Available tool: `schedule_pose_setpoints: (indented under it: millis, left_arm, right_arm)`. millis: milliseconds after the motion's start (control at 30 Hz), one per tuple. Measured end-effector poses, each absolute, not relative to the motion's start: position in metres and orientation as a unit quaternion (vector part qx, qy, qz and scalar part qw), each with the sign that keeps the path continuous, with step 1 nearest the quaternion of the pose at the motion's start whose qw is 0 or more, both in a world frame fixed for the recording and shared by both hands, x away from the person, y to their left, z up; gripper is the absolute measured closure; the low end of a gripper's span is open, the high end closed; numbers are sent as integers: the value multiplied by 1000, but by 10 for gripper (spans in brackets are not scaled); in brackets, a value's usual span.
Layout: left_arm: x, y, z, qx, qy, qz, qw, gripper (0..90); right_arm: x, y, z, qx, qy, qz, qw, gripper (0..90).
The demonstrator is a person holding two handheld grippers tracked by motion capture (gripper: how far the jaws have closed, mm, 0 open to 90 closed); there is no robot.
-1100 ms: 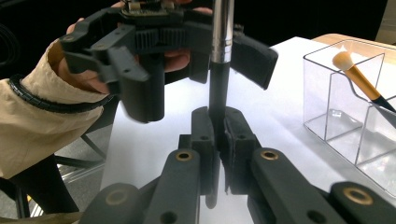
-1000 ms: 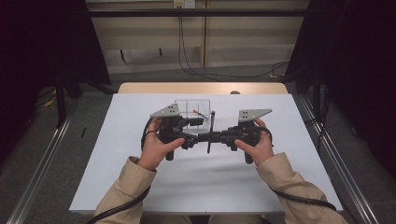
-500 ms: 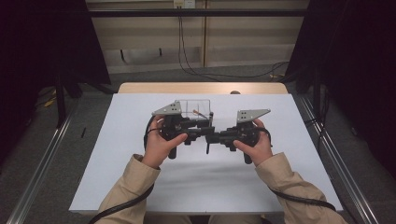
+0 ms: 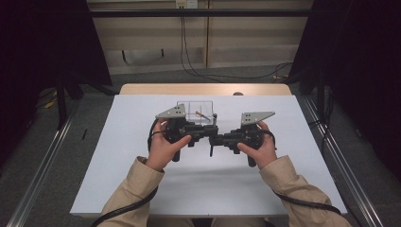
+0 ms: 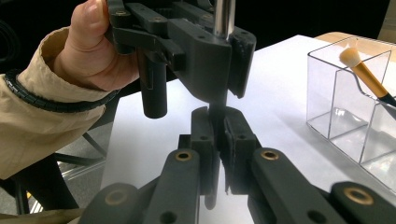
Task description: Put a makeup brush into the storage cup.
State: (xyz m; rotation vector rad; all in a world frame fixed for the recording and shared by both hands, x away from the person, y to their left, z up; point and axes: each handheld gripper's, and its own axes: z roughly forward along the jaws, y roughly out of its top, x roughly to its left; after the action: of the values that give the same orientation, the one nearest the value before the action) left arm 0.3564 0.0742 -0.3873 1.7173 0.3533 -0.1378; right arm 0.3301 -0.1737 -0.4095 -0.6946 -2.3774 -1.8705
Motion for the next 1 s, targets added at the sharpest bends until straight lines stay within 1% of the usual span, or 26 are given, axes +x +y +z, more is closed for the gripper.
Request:
schedule_pose_setpoints:
  millis: [67,167,267,433,500,567,667,833,900,1000]
  left_arm:
    - [356,74,-387,752,156,-55,638,840]
    - [357,74,-385,749,156,-51,642,841]
    - [357,75,-383,748,155,-43,644,840]
    - [358,77,-380,746,155,-31,647,840]
    - [358,77,-380,745,156,-29,648,840]
    - [358,77,-380,746,156,-29,647,840]
    - [359,77,-381,746,156,-27,647,840]
    - [360,78,-381,742,158,-23,651,839]
    - [360,78,-381,742,159,-21,651,839]
    - [361,78,-382,741,161,-19,652,839]
  right_arm:
    - [330,-174,-409,-224,-765,-604,15,835]
    - [329,-174,-409,-222,-764,-606,12,758]
    - [328,-174,-410,-222,-764,-605,11,623]
    - [326,-175,-410,-225,-764,-604,-11,383]
    - [325,-175,-410,-224,-765,-604,-22,297]
    - [324,-177,-410,-223,-768,-600,-33,232]
    - [322,-180,-410,-226,-770,-596,-44,171]
    - [319,-189,-413,-237,-769,-590,-59,119]
    - [318,-194,-413,-231,-769,-593,-55,80]
    - [315,-199,-413,-234,-767,-594,-61,80]
